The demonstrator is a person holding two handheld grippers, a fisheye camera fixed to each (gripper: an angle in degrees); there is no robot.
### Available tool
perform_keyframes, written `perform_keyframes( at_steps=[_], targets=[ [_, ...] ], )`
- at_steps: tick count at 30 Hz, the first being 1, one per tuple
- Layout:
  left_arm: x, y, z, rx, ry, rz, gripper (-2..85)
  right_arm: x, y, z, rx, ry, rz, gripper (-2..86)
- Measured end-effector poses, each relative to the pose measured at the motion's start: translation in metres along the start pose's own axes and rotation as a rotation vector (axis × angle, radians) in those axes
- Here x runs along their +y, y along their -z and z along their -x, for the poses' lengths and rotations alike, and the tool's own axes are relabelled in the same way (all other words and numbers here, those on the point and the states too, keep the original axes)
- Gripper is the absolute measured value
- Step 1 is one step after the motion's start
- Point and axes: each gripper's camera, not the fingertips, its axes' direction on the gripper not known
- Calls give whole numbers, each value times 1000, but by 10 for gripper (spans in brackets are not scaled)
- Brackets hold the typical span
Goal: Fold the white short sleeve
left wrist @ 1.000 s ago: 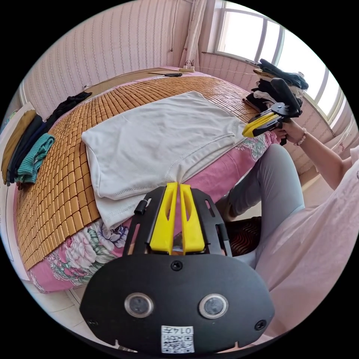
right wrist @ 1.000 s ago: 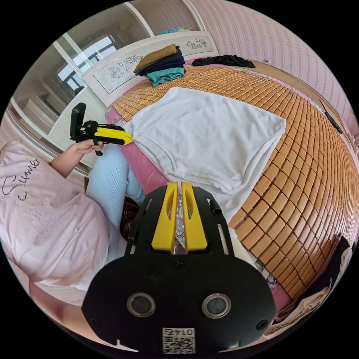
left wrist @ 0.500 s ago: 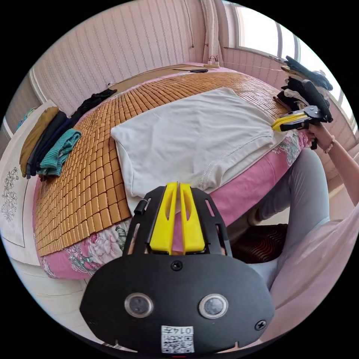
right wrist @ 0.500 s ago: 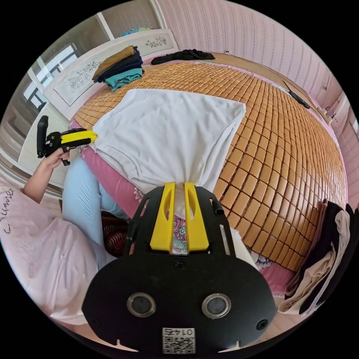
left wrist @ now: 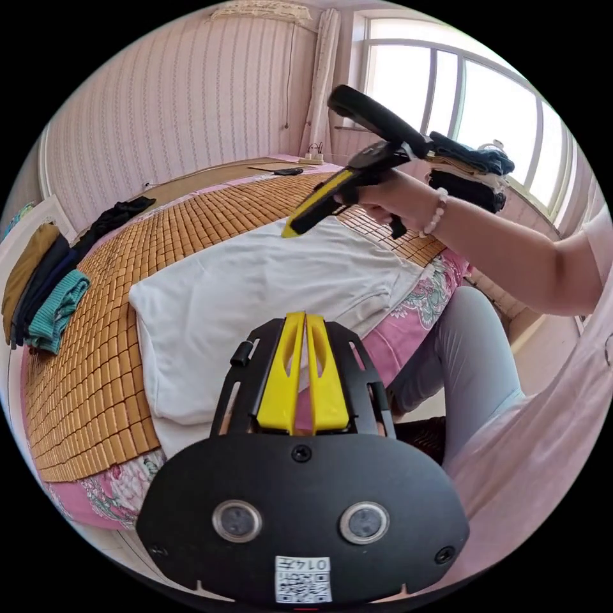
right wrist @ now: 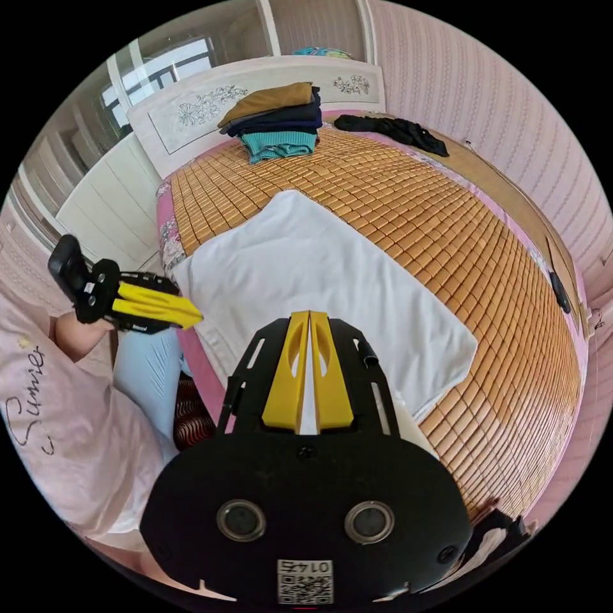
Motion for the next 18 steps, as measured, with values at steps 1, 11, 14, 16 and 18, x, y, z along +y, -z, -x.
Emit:
perform_keyframes(
  at_steps=[1,11,14,16,18],
  targets=[
    [-4,-8,-7,3,-8,-10,-10,-23,-19,-2,44,-18,43,-1],
    [5,-28,-26,32,-48,38,-10,-71,-74,0,65,23,278,-4],
    [13,-20,-34,3,-26,-19,-10,-92,-69,-18,116,-12,241,-4],
    [18,-29,-38,23,-23,21,-10,-104,-89,-40,157,-52,288,-4],
    [24,-31,-45,19,-41,2,-9,-104,-101,-50,121,-66,288,-4]
  ],
)
